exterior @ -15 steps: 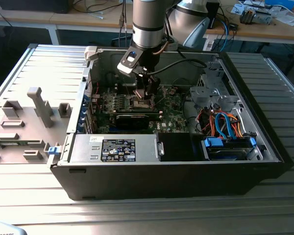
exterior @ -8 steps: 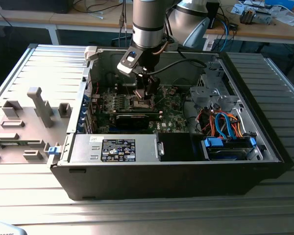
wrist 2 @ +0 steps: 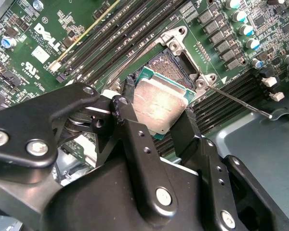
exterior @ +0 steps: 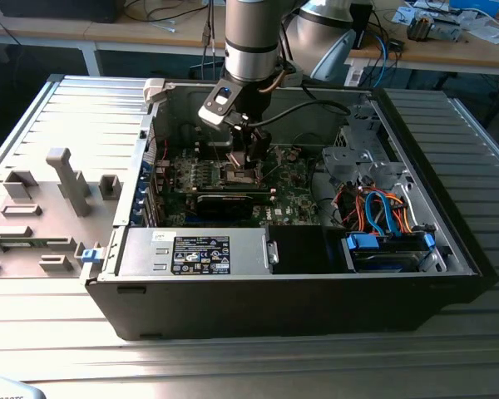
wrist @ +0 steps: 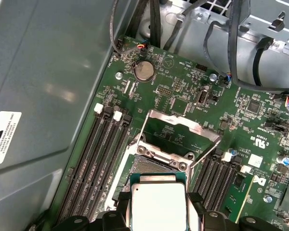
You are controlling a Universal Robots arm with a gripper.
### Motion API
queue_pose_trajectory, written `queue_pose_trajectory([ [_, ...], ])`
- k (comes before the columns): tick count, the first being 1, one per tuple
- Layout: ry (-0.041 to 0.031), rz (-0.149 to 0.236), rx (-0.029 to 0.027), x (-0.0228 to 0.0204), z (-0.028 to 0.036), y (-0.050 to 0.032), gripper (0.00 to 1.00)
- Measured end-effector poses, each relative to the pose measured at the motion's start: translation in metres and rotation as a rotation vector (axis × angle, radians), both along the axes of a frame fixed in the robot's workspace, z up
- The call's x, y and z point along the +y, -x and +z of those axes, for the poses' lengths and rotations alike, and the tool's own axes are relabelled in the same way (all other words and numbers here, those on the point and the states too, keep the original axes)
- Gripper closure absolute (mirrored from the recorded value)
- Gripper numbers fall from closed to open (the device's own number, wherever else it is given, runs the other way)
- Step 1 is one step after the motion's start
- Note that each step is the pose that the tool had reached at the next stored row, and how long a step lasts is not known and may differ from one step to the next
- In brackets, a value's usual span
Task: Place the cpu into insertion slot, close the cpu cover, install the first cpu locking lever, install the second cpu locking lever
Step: 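Place the cpu into insertion slot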
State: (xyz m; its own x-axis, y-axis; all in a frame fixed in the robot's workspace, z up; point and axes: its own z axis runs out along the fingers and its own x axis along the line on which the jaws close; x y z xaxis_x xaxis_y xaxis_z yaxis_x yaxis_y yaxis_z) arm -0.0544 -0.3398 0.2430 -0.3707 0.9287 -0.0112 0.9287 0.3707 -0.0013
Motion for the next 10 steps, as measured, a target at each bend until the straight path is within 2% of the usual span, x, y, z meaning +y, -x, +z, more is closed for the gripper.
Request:
queue_pose_trajectory([
  [10,0.0000,-0.018,0.0001,0.0000,-0.0001,0.0000,0.45],
])
